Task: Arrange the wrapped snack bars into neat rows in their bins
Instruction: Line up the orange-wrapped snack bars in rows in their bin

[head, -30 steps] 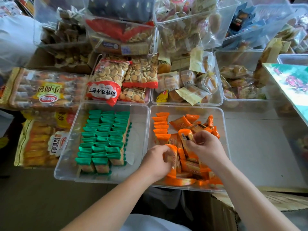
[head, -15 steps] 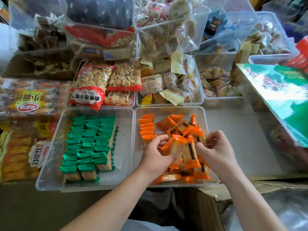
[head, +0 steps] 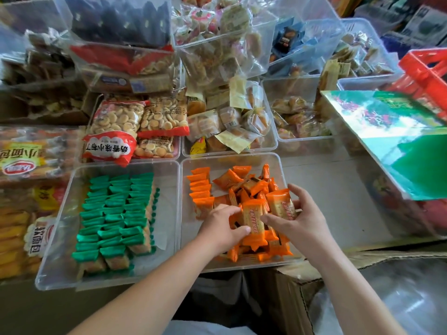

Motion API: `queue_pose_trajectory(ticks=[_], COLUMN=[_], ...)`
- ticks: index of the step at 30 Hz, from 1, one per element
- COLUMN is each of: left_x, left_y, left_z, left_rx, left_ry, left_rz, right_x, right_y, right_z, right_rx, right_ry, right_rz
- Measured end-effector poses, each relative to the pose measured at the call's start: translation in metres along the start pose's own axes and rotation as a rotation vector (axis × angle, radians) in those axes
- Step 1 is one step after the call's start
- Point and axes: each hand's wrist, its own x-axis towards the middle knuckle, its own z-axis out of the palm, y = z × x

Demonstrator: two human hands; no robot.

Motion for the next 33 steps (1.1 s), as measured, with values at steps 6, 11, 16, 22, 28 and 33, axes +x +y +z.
queue_pose_trajectory(ticks=[6, 11, 16, 22, 28, 33], left_x=[-0.006, -0.011, -0.013, -0.017, -0.027, -0.037], left_y=[-0.014, -0.023, -0.033, -0.036, -0.038, -0.019], left_z=[0.002, -0.004, -0.006, 0.003, -0.013, -0.039], left_rx=[-0.048, -0.133, -0.207, -0.185, -0.207, -0.693], left_ry=[-0.002, -0.002, -0.162, -0.088, 0.026, 0.076], left_rz=[0.04, 0.032, -0.029, -0.054, -0.051, -0.003], right_x=[0.001, 0.007, 0.01, 0.007, 0.005, 0.002], right_y=[-0.001, 0.003, 0.004, 0.01, 0.007, -0.008], right_z=[0.007, 0.01, 0.012, 0.017, 0.015, 0.022], right_rx=[0.155, 0.265, 0.325, 0.318, 0.325, 0.27], right_ry=[-0.083, -0.129, -0.091, -0.076, -0.076, -0.291], right_rz=[0.024, 0.048, 0.089, 0.116, 0.063, 0.019])
